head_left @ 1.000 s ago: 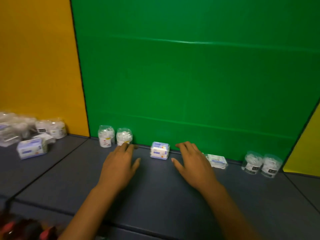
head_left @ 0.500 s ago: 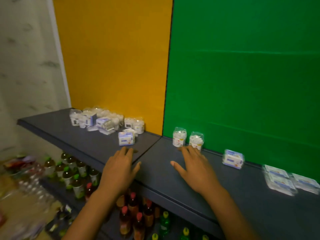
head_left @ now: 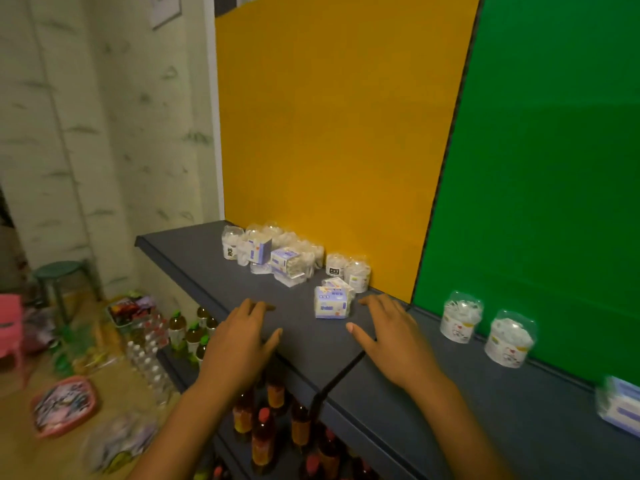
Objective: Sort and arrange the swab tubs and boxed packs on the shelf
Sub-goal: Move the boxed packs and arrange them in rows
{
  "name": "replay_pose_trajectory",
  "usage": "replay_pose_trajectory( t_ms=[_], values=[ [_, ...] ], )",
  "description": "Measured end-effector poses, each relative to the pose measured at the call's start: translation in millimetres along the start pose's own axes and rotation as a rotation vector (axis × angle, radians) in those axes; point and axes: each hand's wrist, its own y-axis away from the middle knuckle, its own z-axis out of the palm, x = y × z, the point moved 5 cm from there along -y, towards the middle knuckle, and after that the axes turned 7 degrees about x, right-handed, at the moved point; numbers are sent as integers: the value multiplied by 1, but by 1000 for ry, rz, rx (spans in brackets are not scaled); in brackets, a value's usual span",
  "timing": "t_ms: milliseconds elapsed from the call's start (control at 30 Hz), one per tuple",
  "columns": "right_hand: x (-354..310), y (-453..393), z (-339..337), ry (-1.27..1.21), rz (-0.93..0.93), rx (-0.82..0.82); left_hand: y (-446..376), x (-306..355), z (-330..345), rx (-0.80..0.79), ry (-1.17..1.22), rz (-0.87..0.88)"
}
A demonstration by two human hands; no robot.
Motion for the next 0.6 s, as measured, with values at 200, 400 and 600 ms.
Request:
replay_pose_trajectory(
  t_ms=[200,400,600],
  values=[
    [26,-54,23,-28,24,17,-72,-1,24,19,19,39],
    [58,-90,44,-18,57,22,-114,5,69,-38,91,71],
    [68,-100,58,27,99,-17,-136,7,106,-152,179,82]
  ],
)
